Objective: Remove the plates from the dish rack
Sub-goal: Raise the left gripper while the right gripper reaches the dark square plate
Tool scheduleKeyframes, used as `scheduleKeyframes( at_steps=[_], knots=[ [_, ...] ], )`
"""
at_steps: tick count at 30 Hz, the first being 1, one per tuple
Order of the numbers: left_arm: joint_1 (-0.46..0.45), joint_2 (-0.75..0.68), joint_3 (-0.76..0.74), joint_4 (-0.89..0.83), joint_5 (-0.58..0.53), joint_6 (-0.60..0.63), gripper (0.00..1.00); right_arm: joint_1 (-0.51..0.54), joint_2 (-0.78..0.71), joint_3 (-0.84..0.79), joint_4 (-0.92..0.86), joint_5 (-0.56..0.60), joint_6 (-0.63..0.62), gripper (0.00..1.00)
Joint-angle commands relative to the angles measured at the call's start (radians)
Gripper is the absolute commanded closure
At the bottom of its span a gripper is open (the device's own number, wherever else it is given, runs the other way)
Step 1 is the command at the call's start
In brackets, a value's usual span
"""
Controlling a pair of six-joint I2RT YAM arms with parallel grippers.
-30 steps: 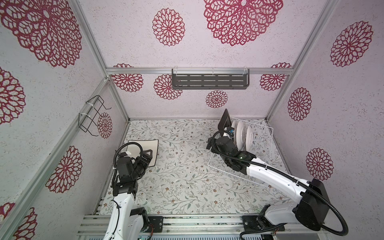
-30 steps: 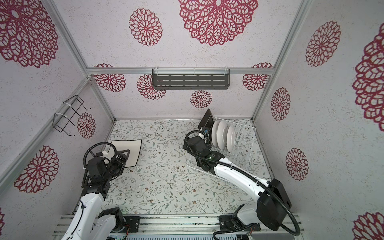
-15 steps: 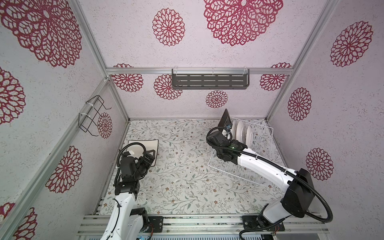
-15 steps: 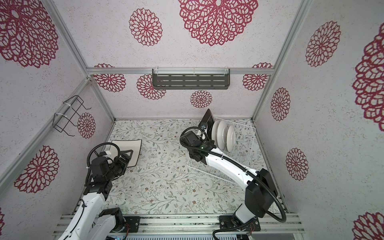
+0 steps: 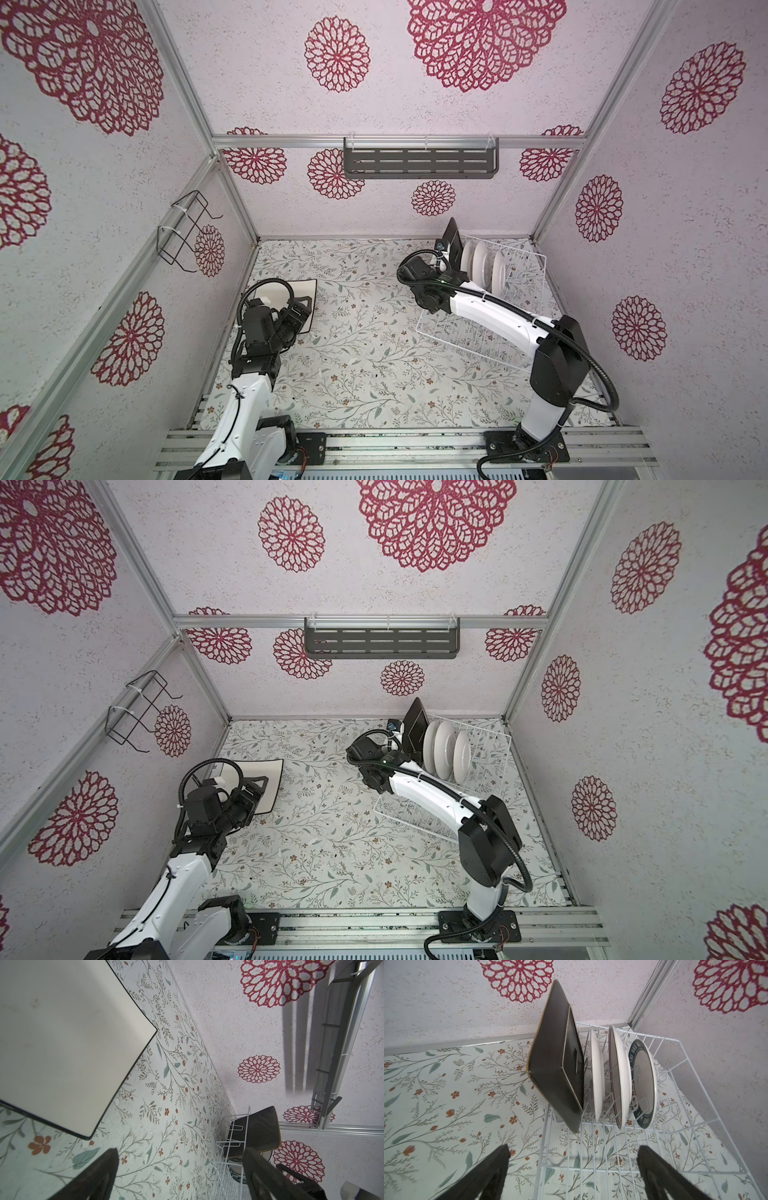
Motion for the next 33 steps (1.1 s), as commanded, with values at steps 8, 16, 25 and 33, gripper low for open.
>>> scheduleKeyframes(
  at_steps=[8,16,25,33],
  knots=[
    [-0.013,-0.008,0.001,0.050,-0.015,-0.002,0.03,-0.027,0.130,0.131,-0.009,0.127,-0.107,0.02],
    [-0.015,0.047,0.014,0.088,0.005,-0.018,0.03,-0.058,0.215,0.192,0.040,0.200,-0.158,0.12],
    [-0.019,0.096,0.015,0.123,-0.012,-0.020,0.03,-0.110,0.278,0.235,0.073,0.192,-0.175,0.20],
    [-0.023,0.116,0.019,0.129,-0.012,-0.023,0.03,-0.134,0.311,0.249,0.146,0.191,-0.240,0.26]
  ],
)
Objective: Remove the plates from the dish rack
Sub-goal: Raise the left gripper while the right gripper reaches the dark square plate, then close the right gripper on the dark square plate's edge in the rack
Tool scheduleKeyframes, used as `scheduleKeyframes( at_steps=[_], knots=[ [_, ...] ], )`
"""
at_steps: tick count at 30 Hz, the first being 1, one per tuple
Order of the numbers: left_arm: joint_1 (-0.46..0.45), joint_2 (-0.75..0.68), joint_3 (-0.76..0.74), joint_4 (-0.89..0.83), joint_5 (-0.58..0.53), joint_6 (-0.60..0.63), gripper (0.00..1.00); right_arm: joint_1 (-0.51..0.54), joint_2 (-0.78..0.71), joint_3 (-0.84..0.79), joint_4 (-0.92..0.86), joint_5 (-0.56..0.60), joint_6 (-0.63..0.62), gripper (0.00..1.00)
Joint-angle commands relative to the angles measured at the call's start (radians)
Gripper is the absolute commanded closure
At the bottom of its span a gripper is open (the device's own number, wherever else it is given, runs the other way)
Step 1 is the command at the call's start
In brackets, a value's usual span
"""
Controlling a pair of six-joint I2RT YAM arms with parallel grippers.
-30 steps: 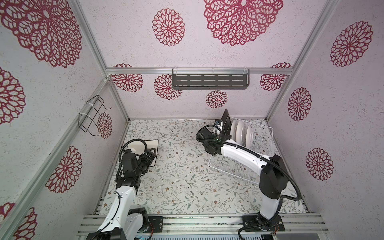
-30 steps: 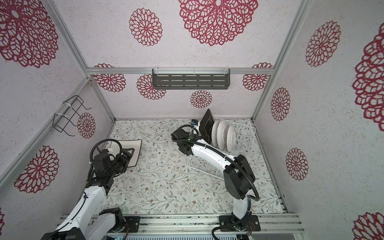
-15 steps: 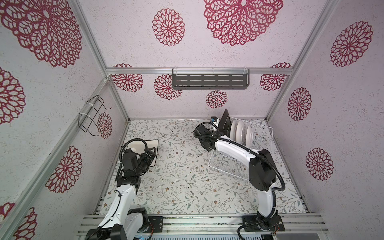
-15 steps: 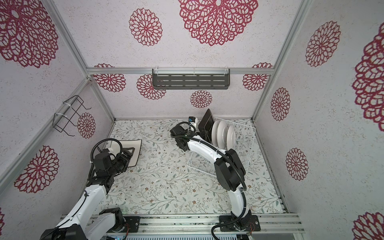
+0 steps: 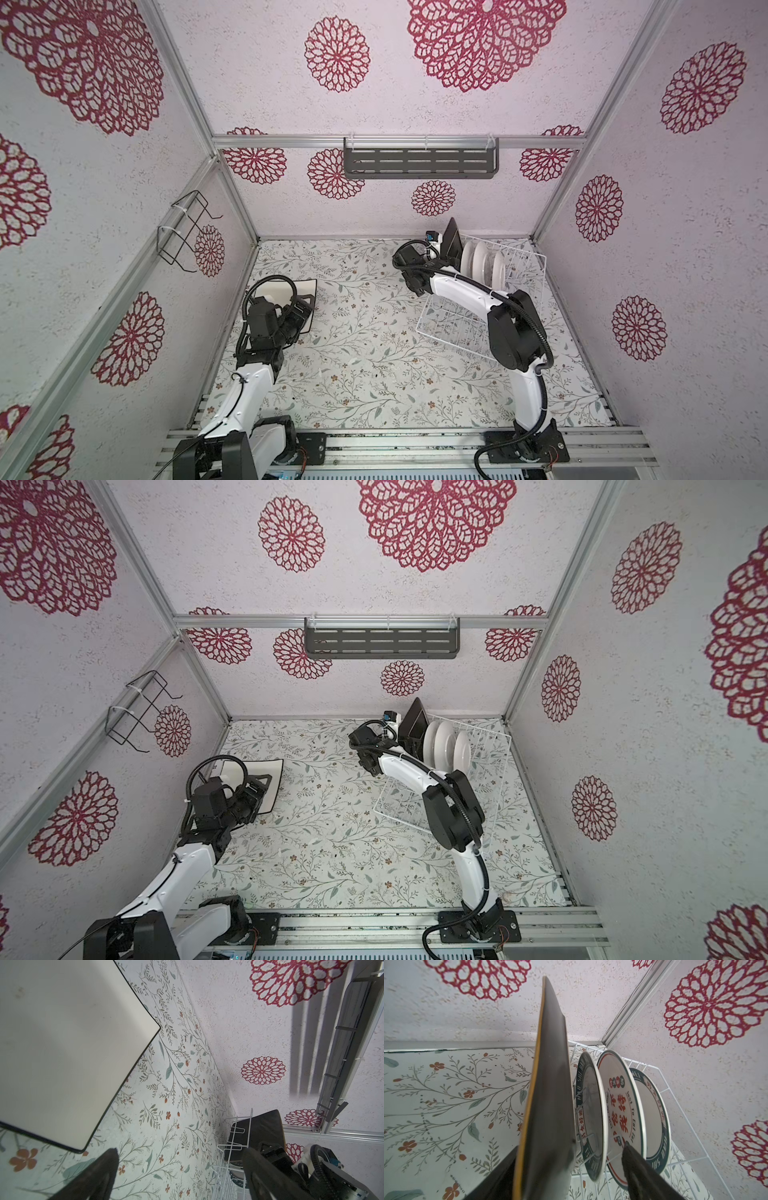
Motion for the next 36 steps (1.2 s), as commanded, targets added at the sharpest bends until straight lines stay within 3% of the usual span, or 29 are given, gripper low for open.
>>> scheduleKeyframes(
  at_steps=[1,36],
  knots=[
    [-0.010,0.000,0.018,0.030,-0.011,0.003,0.03,-0.009,0.009,0.048,0.039,0.045,-0.038,0.27],
    [-0.014,-0.021,0.031,-0.001,-0.015,0.004,0.03,-0.035,0.071,0.086,0.081,0.082,-0.053,0.54]
  ],
)
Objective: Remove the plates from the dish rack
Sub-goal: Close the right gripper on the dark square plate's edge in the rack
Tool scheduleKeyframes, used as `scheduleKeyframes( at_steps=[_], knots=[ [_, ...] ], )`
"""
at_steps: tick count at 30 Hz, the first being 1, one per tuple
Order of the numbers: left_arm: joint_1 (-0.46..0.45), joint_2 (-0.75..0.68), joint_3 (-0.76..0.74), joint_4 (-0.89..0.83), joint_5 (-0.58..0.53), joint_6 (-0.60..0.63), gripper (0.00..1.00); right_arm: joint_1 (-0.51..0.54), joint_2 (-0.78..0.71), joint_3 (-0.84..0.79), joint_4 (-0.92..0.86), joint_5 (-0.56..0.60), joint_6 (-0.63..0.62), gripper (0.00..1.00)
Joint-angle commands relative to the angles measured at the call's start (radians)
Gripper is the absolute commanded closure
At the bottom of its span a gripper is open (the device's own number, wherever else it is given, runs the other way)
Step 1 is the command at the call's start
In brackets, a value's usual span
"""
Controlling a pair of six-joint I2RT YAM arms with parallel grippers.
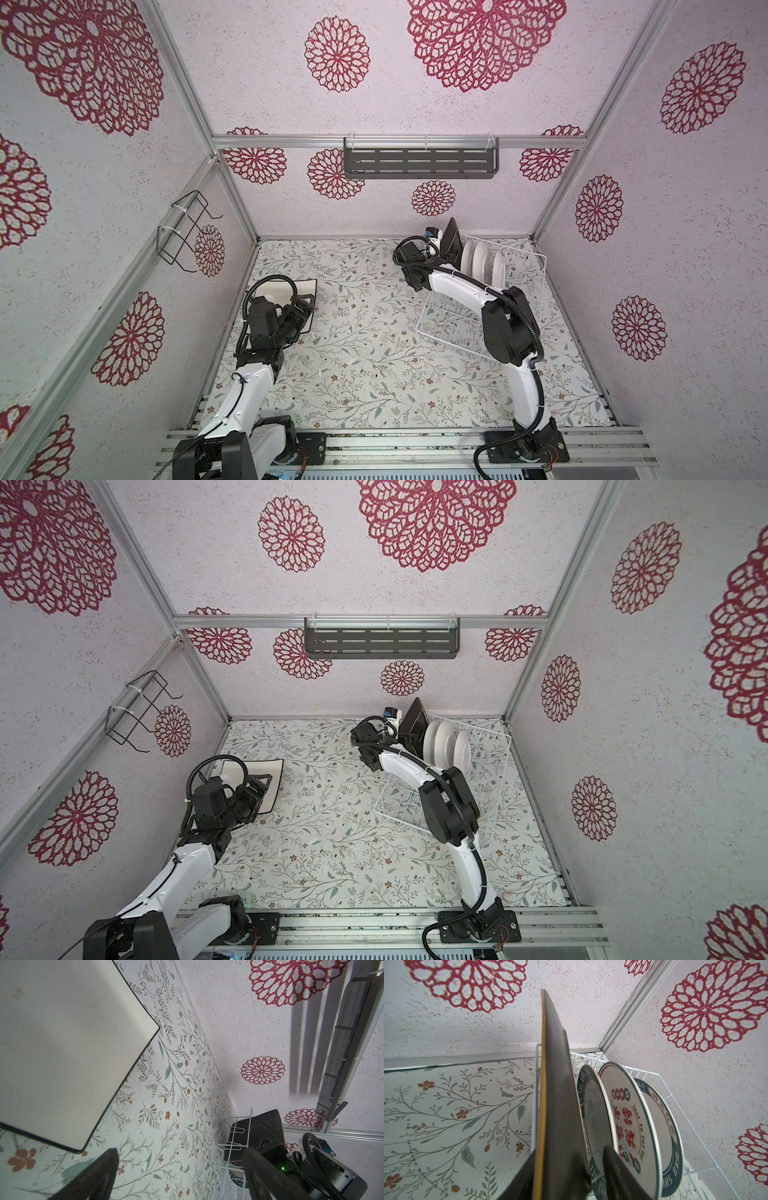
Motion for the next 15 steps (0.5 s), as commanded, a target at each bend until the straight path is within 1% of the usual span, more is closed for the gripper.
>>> scheduleKeyframes(
  at_steps=[1,15],
  knots=[
    [-0.010,-0.017,0.029,0.000,-0.011,0.004,0.03,-0.008,0.006,0.032,0.008,0.046,-0.010,0.56],
    [-0.010,-0.016,0.029,-0.001,-0.009,0.003,0.03,-0.010,0.016,0.033,0.012,0.054,-0.019,0.67]
  ],
)
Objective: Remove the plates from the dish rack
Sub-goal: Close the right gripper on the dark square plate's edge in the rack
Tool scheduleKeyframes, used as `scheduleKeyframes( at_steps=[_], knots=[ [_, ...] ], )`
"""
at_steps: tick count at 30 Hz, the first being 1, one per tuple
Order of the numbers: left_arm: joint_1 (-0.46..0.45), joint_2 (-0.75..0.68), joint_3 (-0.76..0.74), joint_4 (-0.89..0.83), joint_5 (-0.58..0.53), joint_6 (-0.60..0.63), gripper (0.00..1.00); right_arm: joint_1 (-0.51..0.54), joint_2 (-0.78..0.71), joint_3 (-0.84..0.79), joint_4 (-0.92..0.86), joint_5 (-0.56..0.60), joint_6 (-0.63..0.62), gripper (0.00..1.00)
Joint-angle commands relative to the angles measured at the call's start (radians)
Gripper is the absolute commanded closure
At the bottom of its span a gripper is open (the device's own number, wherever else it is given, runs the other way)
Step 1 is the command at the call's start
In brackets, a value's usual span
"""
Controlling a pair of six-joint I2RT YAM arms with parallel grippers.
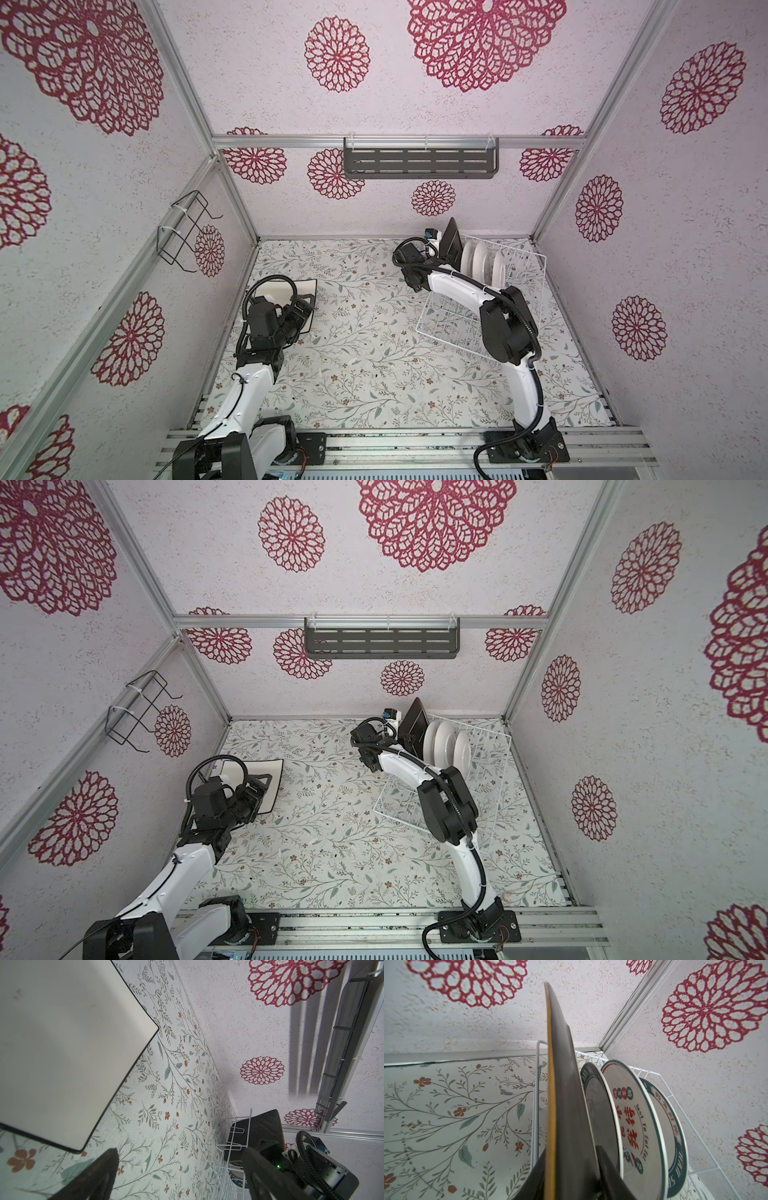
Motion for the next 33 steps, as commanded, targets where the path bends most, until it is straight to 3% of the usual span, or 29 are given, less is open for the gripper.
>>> scheduleKeyframes(
  at_steps=[1,33],
  knots=[
    [-0.009,-0.014,0.029,-0.001,-0.009,0.002,0.03,-0.009,0.001,0.033,0.002,0.048,-0.008,0.67],
    [-0.012,-0.029,0.025,-0.012,-0.013,-0.002,0.03,-0.009,-0.001,0.029,-0.005,0.043,-0.008,0.90]
  ],
)
